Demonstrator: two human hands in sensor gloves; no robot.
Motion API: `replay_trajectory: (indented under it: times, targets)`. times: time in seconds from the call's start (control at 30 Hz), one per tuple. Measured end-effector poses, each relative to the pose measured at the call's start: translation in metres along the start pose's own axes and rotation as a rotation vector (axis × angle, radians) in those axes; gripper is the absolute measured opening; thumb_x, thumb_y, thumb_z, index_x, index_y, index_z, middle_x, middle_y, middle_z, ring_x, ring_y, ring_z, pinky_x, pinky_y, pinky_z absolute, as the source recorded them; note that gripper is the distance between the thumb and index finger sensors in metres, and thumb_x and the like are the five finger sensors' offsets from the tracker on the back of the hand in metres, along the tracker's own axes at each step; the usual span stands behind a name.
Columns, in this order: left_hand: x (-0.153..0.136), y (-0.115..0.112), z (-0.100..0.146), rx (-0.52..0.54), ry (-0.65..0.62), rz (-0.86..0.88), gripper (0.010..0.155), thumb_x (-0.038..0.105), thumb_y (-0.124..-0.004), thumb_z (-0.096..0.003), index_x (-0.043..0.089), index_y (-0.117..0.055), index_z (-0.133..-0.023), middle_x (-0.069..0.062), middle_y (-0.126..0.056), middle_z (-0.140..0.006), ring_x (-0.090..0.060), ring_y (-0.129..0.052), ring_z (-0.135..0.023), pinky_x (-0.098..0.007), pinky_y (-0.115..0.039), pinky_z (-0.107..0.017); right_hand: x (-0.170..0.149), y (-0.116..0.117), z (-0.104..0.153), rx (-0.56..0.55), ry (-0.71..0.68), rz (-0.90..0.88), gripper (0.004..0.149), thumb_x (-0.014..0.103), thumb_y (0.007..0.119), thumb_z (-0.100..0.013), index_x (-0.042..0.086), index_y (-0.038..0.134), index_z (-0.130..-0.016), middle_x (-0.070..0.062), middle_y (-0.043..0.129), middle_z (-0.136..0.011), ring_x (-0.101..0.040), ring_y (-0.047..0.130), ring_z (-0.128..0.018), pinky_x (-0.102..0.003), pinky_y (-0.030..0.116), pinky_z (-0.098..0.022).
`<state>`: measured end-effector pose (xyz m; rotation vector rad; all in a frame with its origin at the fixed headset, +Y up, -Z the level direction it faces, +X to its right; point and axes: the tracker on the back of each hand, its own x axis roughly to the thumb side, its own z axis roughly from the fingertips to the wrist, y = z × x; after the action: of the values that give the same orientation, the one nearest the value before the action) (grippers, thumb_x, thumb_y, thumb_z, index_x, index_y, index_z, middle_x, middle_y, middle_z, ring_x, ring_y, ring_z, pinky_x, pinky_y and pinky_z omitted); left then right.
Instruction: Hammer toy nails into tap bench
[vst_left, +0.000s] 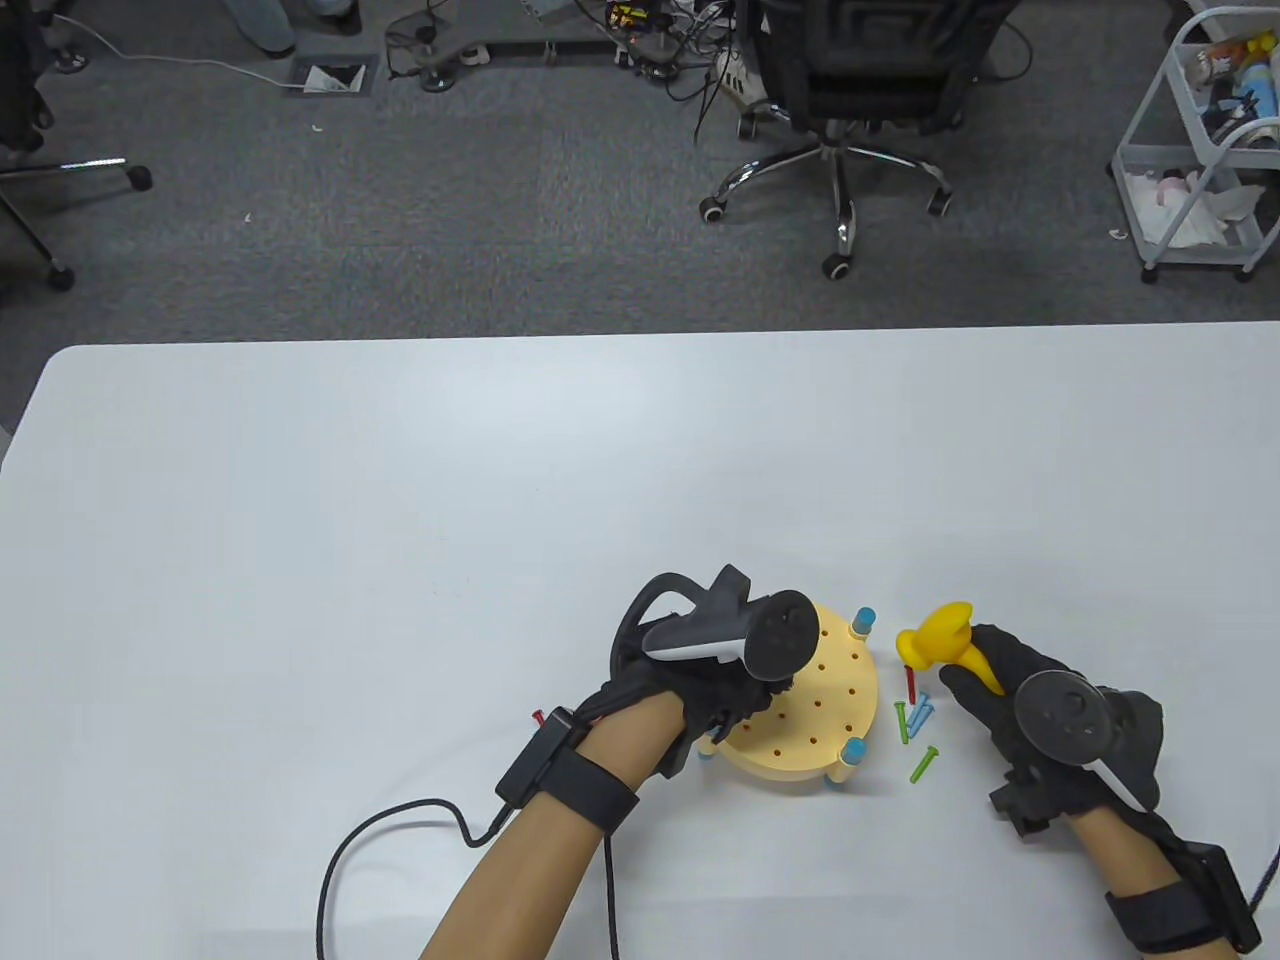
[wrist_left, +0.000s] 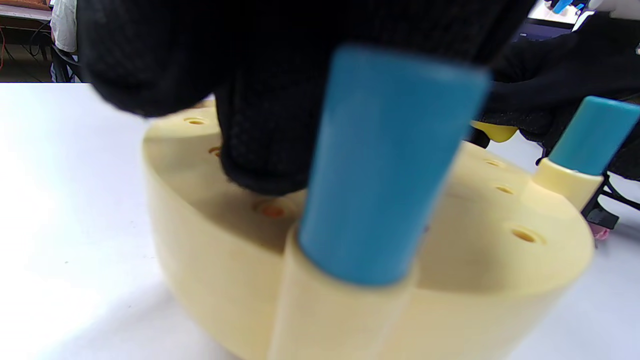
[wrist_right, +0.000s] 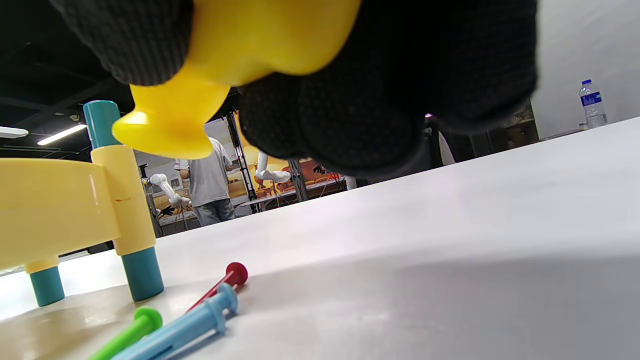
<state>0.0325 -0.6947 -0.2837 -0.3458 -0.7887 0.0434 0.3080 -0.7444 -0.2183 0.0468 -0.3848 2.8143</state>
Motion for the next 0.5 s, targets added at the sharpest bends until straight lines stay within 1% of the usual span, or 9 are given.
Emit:
replay_trajectory:
  times: [0.1, 0.27, 0.43, 0.5]
  targets:
    - [0.0002, 0.0006, -0.0001, -0.008, 0.006, 0.002, 0.034, 0.028, -0.092, -0.0318, 0.032, -0.090, -0.066, -0.011, -0.098, -0.070, -0.018, -0.103, -0.041, -0.036, -0.086, -0.030, -0.0003, -0.0002, 0.0001, -0.003, 0.000, 0.000, 0.060, 0.057, 0.067, -0.040, 0.021, 0.073, -0.087, 0.002, 0.097, -0.061, -0.017, 0.103, -0.040, -0.040, 0.086, -0.043]
    - [-0.0036, -0.0006, 0.0046, 0.078, -0.010, 0.043, 0.034, 0.027, -0.094, -0.0301, 0.029, -0.093, -0.064, -0.014, -0.101, -0.065, -0.019, -0.103, -0.035, -0.036, -0.086, -0.027, -0.0008, -0.0001, 0.0002, -0.004, 0.001, -0.001, 0.060, 0.057, 0.067, -0.040, 0.021, 0.073, -0.087, 0.001, 0.096, -0.061, -0.017, 0.103, -0.040, -0.040, 0.086, -0.043]
    - [0.0000, -0.0003, 0.0087, 0.136, -0.020, -0.017, 0.035, 0.028, -0.095, -0.0288, 0.029, -0.095, -0.063, -0.014, -0.102, -0.060, -0.019, -0.102, -0.031, -0.037, -0.085, -0.025, -0.0009, 0.0002, 0.0005, -0.006, 0.000, 0.002, 0.060, 0.057, 0.067, -0.040, 0.021, 0.073, -0.087, 0.001, 0.097, -0.061, -0.017, 0.103, -0.040, -0.040, 0.086, -0.043]
    - [0.0034, 0.0003, 0.0087, 0.126, -0.015, -0.047, 0.035, 0.028, -0.095, -0.0289, 0.029, -0.095, -0.064, -0.014, -0.102, -0.060, -0.019, -0.101, -0.031, -0.037, -0.085, -0.025, -0.0011, 0.0004, 0.0005, -0.006, 0.001, 0.001, 0.060, 0.057, 0.067, -0.040, 0.021, 0.073, -0.087, 0.001, 0.096, -0.061, -0.017, 0.103, -0.041, -0.040, 0.086, -0.043]
